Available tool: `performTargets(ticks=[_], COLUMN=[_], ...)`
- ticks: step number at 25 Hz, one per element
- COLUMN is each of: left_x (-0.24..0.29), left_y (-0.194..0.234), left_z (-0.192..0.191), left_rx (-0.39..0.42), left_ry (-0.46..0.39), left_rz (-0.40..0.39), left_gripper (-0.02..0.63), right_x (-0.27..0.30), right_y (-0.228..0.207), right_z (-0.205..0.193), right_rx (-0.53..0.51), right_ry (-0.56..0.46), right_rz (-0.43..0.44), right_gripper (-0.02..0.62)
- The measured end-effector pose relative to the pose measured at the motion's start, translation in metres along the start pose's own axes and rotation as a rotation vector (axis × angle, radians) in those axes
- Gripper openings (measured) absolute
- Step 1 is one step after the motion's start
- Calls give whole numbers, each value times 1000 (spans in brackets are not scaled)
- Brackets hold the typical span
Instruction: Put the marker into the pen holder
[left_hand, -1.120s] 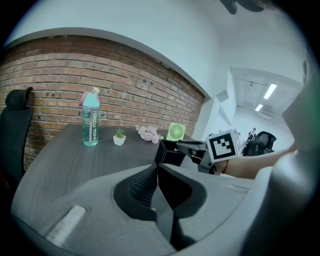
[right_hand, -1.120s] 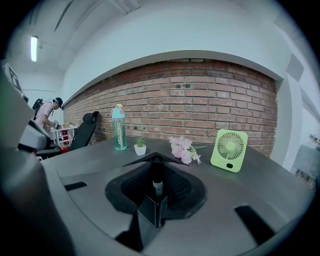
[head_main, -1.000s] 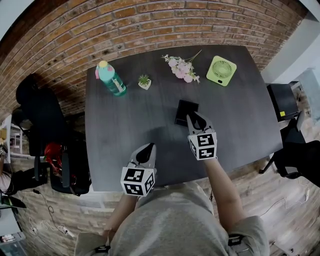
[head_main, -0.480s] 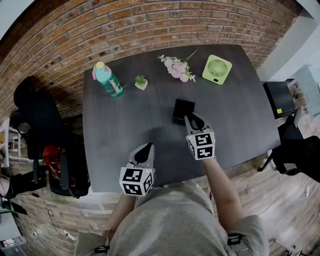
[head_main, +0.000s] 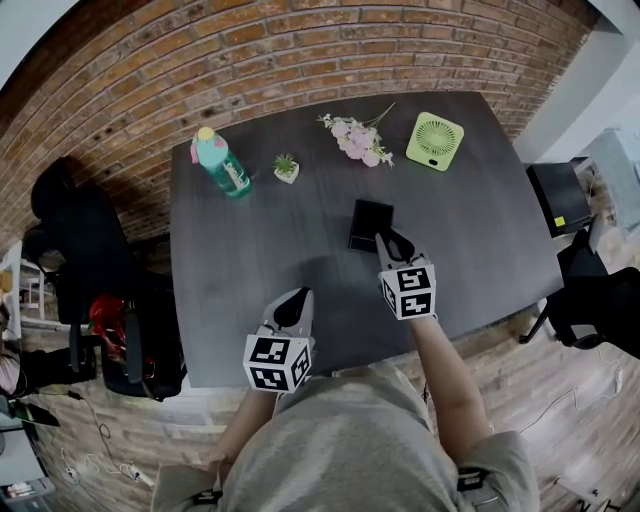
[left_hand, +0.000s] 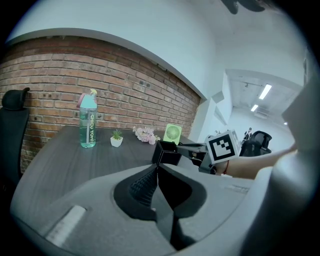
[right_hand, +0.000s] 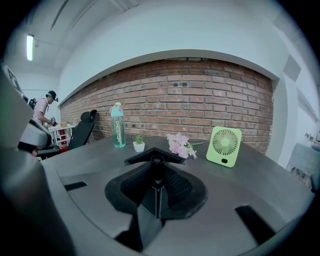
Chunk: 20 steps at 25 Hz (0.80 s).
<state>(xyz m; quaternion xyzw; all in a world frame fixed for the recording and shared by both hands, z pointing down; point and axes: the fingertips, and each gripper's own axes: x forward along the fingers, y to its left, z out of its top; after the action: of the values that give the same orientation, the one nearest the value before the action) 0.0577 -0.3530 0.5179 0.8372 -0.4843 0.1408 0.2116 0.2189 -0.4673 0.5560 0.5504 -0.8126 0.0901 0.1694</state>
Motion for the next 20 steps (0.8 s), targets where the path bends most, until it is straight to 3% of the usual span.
performTargets(ticks=[14, 20], left_x=[-22, -35], left_y=[3, 4], left_z=[4, 3], left_rx=[11, 30], left_ry=[-16, -9], left_rz=[-19, -44], left_gripper=[20, 20], right_x=[-2, -20], right_y=[3, 12], right_z=[2, 12], right_rx=[-16, 11], right_ry=[18, -9], right_rz=[-39, -60], right_gripper=[74, 112])
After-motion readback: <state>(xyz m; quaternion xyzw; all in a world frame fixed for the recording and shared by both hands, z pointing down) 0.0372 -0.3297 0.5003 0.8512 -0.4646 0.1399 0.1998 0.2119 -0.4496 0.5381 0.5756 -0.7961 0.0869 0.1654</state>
